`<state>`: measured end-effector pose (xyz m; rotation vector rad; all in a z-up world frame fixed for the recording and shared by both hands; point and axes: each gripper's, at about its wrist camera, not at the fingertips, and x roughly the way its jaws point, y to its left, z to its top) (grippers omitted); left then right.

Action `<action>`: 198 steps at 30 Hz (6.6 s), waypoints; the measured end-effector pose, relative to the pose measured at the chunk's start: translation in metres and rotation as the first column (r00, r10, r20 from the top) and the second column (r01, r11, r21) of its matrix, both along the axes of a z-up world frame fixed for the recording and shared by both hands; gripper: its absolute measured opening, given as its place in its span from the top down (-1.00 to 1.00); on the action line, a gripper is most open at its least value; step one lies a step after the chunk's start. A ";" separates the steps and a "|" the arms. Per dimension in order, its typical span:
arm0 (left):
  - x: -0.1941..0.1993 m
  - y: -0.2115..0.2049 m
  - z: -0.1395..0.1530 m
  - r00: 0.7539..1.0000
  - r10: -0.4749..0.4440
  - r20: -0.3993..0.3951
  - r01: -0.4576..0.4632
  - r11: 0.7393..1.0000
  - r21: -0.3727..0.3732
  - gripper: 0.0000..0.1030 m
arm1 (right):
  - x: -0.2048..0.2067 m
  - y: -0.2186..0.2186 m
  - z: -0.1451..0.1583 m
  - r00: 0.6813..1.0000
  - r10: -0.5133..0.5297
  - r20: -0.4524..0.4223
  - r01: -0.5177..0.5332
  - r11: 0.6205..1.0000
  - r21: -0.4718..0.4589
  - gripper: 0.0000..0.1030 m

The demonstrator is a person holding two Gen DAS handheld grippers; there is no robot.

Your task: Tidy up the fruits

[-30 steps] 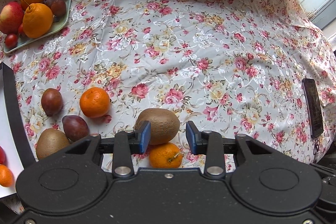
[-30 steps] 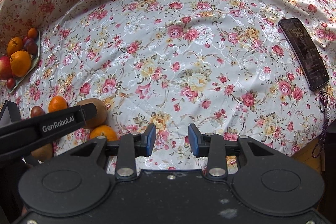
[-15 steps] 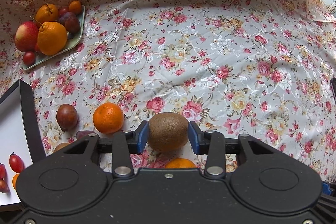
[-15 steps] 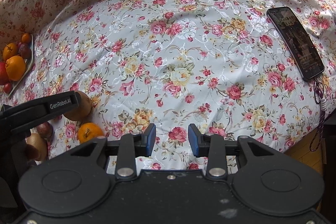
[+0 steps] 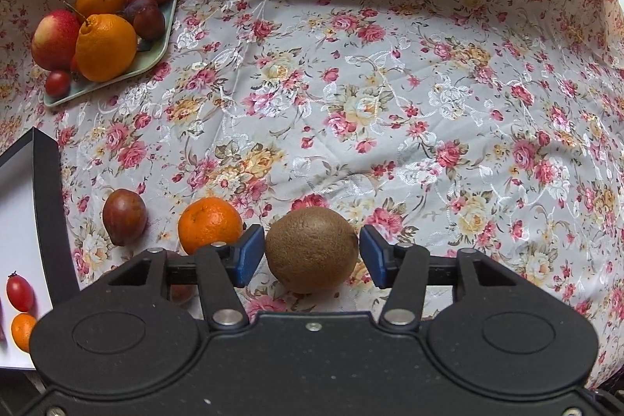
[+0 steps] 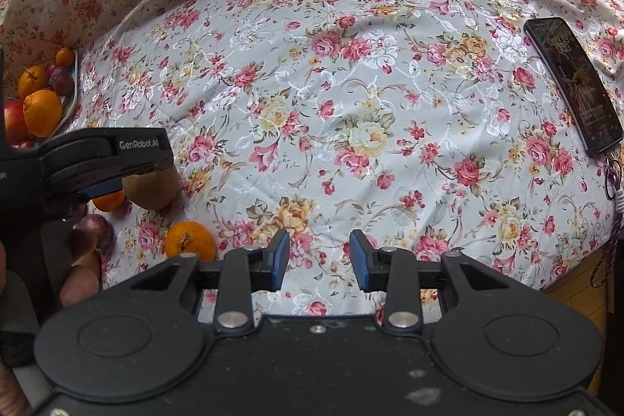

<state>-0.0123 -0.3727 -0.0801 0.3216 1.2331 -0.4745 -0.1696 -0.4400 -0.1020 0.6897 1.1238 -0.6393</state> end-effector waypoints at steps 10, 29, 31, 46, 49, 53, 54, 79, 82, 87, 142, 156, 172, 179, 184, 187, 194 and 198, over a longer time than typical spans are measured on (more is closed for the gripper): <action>0.012 -0.004 -0.021 0.991 0.035 -0.129 -0.040 0.999 -0.037 -0.13 | 0.010 0.004 -0.001 1.000 0.008 -0.006 -0.008 1.000 -0.003 0.28; 0.047 0.038 0.036 0.999 0.028 -0.040 -0.032 0.992 -0.119 0.77 | 0.061 0.029 -0.006 0.999 0.035 -0.001 -0.035 0.999 0.031 0.28; 0.055 0.049 0.035 0.998 0.043 -0.047 -0.049 0.992 -0.113 0.75 | 0.067 0.032 -0.008 0.999 0.037 -0.004 -0.037 0.999 0.030 0.28; 0.085 0.067 0.039 0.996 0.059 -0.072 -0.067 0.992 -0.104 0.50 | 0.096 0.046 -0.029 0.997 0.057 -0.045 -0.054 0.996 0.070 0.28; 0.084 0.065 0.039 0.995 0.044 -0.092 -0.055 0.992 -0.112 0.50 | 0.098 0.050 -0.035 0.995 0.084 -0.058 -0.081 0.995 0.056 0.28; 0.082 0.058 0.039 0.996 0.018 -0.090 -0.027 0.994 -0.107 0.50 | 0.102 0.051 -0.041 0.994 0.092 -0.057 -0.089 0.994 0.061 0.18; 0.082 0.055 0.039 0.996 0.011 -0.090 -0.021 0.994 -0.108 0.50 | 0.105 0.051 -0.042 0.994 0.093 -0.059 -0.089 0.994 0.066 0.18; 0.075 -0.010 0.014 0.990 -0.044 -0.134 0.024 0.989 -0.146 0.31 | 0.088 0.014 -0.038 0.993 0.050 -0.104 -0.045 0.998 0.045 0.15; 0.074 -0.015 0.014 0.995 -0.020 -0.100 0.006 0.991 -0.137 0.19 | 0.084 0.010 -0.038 0.994 0.050 -0.100 -0.045 0.998 0.051 0.15; 0.077 -0.023 0.009 0.998 0.017 -0.067 -0.024 0.995 -0.100 -0.05 | 0.078 0.005 -0.035 0.995 0.048 -0.086 -0.044 0.998 0.051 0.15; 0.137 0.145 0.065 0.955 0.296 0.013 -0.294 0.953 -0.075 -0.15 | 0.154 0.129 0.004 0.972 0.230 0.057 -0.233 0.971 0.059 0.14; 0.143 0.242 0.073 0.913 0.407 0.018 -0.405 0.912 -0.066 -0.15 | 0.182 0.200 0.005 0.941 0.332 0.071 -0.335 0.941 0.038 0.14; 0.158 0.353 0.060 0.832 0.554 0.031 -0.555 0.832 -0.001 -0.15 | 0.219 0.272 0.024 0.875 0.449 0.179 -0.439 0.893 -0.097 0.13; 0.163 0.374 0.049 0.824 0.566 0.024 -0.566 0.823 0.033 -0.15 | 0.231 0.294 0.022 0.853 0.486 0.190 -0.469 0.874 -0.129 0.12; 0.162 0.379 0.051 0.834 0.549 0.059 -0.552 0.833 0.049 -0.08 | 0.235 0.306 0.021 0.836 0.508 0.205 -0.488 0.861 -0.144 0.14; 0.161 0.381 0.057 0.832 0.548 0.089 -0.553 0.832 0.043 -0.07 | 0.233 0.313 0.027 0.822 0.526 0.216 -0.489 0.848 -0.204 0.14; 0.162 0.378 0.053 0.842 0.538 0.041 -0.540 0.842 0.024 -0.07 | 0.233 0.319 0.026 0.811 0.546 0.208 -0.506 0.835 -0.216 0.14; 0.162 0.375 0.052 0.847 0.532 0.025 -0.532 0.846 0.027 -0.07 | 0.235 0.313 0.019 0.824 0.531 0.197 -0.505 0.846 -0.170 0.14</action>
